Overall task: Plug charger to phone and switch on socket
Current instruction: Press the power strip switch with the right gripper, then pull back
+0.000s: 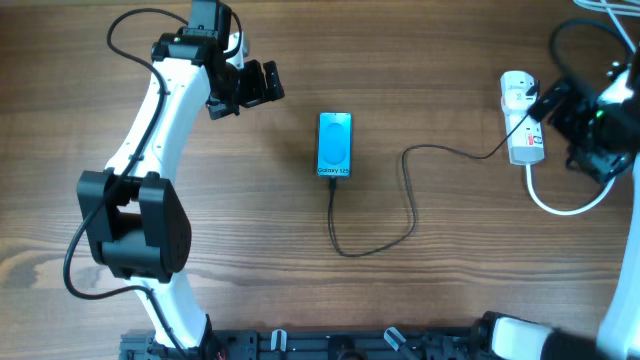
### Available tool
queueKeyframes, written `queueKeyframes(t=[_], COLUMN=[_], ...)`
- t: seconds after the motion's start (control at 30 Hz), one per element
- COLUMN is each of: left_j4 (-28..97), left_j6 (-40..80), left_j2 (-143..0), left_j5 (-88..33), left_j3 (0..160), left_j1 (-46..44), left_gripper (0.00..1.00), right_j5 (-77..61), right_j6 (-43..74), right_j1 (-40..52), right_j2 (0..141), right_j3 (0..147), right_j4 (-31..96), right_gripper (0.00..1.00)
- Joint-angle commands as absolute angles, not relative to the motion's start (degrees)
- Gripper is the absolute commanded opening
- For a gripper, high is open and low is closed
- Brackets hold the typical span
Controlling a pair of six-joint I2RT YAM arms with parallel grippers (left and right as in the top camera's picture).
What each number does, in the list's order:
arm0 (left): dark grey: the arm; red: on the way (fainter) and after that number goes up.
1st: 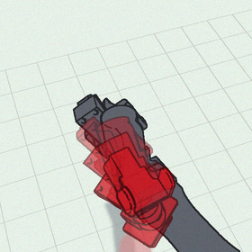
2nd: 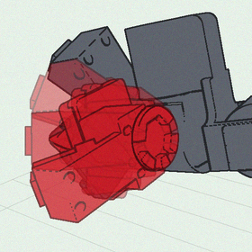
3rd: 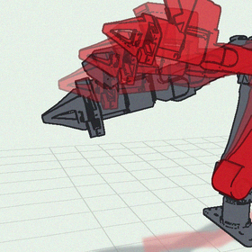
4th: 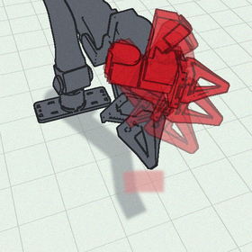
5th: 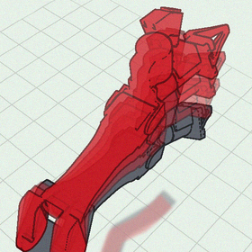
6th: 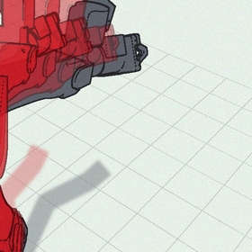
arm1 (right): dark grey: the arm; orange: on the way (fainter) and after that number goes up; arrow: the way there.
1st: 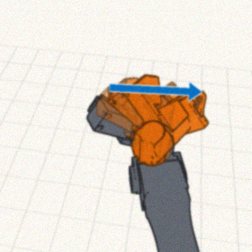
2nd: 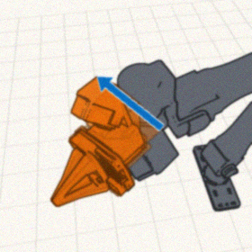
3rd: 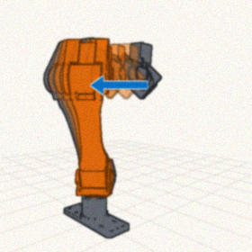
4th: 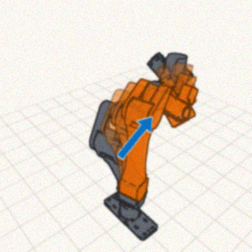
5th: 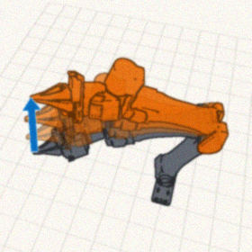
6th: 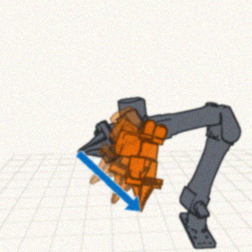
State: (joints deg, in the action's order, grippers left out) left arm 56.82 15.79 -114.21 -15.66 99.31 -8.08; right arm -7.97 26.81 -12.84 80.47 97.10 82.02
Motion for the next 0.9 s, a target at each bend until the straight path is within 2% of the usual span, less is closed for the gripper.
queueKeyframes(t=[0.0,0.13,0.27,0.67,0.87], left_j4=[56.84,56.86,56.84,56.84,56.84], left_j6=[15.49,15.49,15.49,15.49,15.49], left_j2=[-114.43,-114.43,-114.43,-114.43,-114.43], left_j5=[-14.92,-14.92,-14.92,-14.92,-14.92], left_j3=[99.44,99.44,99.44,99.44,99.44], left_j1=[-7.88,-7.88,-7.88,-7.88,-7.88], left_gripper=[1.00,1.00,1.00,1.00,1.00], right_j5=[-8.58,-8.56,-8.84,-4.29,-4.25], right_j6=[29.26,34.61,34.65,34.48,31.57], right_j1=[-5.39,2.15,4.19,4.19,4.19], right_j2=[71.40,61.69,55.42,59.96,56.88], right_j3=[92.71,84.33,75.24,72.29,72.29], right_j4=[82.28,82.37,85.56,88.51,84.38], right_gripper=[1.00,1.00,1.00,1.00,1.00])
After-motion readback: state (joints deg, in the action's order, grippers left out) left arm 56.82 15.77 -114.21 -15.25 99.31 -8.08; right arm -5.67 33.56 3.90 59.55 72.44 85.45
